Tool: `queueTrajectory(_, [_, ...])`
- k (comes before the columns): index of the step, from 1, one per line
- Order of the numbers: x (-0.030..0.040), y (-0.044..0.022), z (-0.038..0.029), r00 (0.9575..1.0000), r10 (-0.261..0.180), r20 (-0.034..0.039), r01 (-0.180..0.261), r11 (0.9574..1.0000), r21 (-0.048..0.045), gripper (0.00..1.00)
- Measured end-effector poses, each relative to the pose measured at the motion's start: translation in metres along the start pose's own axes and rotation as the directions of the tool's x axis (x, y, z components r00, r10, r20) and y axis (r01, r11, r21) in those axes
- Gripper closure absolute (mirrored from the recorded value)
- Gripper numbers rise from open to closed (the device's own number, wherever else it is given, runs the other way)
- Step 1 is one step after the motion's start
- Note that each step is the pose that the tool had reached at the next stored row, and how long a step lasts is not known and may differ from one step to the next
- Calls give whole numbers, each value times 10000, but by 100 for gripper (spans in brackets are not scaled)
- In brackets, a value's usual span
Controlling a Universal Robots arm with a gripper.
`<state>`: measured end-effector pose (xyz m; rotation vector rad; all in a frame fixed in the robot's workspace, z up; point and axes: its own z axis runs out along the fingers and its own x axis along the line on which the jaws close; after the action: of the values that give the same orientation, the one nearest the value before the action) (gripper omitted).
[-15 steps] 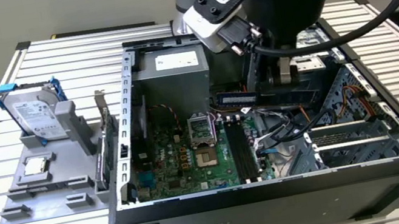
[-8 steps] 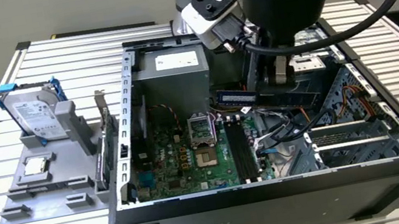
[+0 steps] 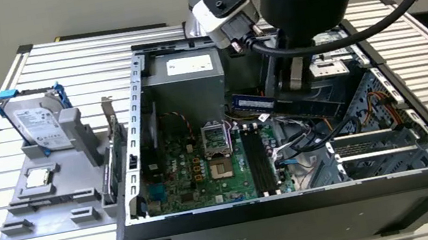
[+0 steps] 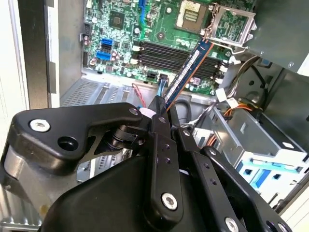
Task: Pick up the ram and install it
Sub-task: 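Insert the ram into the slot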
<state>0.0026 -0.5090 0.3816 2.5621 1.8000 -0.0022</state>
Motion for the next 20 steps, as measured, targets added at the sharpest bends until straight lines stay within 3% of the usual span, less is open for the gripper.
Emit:
queueTrajectory(10, [0,0,0,9952,978,8,-978,9952,7,100])
queueTrajectory(16, [0,0,0,9879,1548,13,-1548,9879,10,100])
queueTrajectory(20, [0,0,0,9807,1953,16,-1953,9807,12,100])
